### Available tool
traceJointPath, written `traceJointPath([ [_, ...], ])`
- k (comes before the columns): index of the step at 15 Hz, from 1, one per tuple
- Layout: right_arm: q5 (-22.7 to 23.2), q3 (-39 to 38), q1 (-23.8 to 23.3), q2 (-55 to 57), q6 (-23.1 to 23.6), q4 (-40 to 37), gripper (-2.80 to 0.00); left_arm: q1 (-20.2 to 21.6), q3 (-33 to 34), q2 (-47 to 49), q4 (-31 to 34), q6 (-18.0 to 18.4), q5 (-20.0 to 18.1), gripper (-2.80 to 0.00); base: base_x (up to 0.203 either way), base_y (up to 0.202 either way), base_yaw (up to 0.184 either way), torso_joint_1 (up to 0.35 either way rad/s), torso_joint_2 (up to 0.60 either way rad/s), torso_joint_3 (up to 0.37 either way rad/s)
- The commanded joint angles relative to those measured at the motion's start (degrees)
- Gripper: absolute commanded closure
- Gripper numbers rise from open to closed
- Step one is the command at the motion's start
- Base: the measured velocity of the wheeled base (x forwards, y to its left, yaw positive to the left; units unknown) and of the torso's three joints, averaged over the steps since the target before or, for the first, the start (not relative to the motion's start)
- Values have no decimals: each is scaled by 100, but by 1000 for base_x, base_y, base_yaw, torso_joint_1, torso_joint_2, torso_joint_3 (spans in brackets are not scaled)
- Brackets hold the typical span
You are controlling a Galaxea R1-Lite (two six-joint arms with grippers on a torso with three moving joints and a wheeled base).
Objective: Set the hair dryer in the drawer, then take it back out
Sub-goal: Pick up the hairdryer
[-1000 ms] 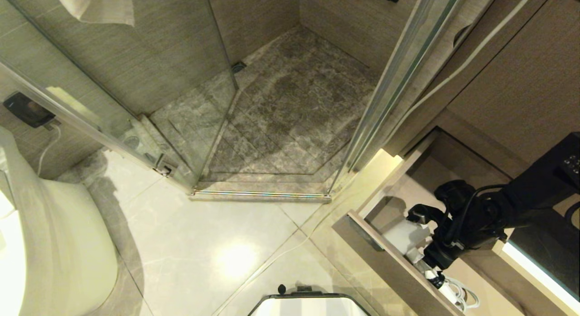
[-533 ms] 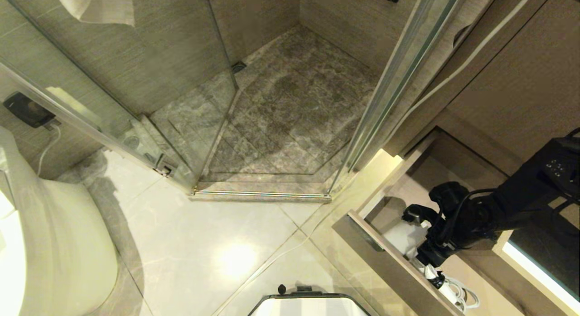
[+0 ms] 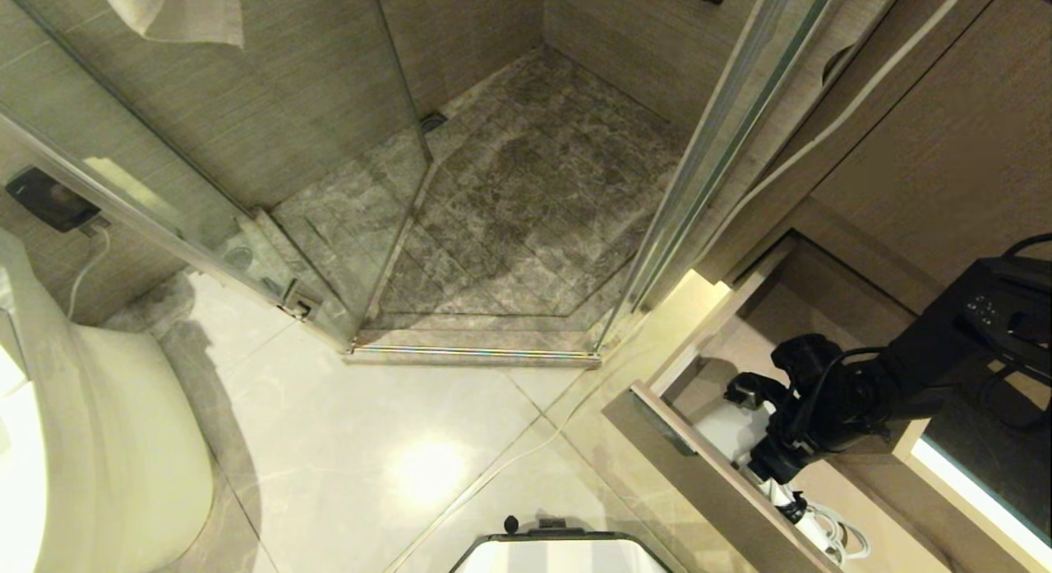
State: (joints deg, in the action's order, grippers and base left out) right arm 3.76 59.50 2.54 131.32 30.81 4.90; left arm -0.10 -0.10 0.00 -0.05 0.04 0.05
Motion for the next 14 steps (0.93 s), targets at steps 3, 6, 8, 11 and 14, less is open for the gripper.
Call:
traceJointPath([
  [3,1,45,1,59,-67,-51,0,1,1,9,-4,5,4,0,0,0,0,0,0,0],
  [6,1,70,1,17,-75,-59,0,1,1,9,5,5,-5,0,0,0,0,0,0,0],
  [8,1,180,1,-1,-84,-151,0,1,1,9,-4,5,3,0,0,0,0,0,0,0],
  [11,1,575,1,19,-73,-400,0,1,1,9,-4,-4,1,0,0,0,0,0,0,0],
  [14,1,960,1,91,-58,-643,0,1,1,9,-4,-4,4,0,0,0,0,0,0,0],
])
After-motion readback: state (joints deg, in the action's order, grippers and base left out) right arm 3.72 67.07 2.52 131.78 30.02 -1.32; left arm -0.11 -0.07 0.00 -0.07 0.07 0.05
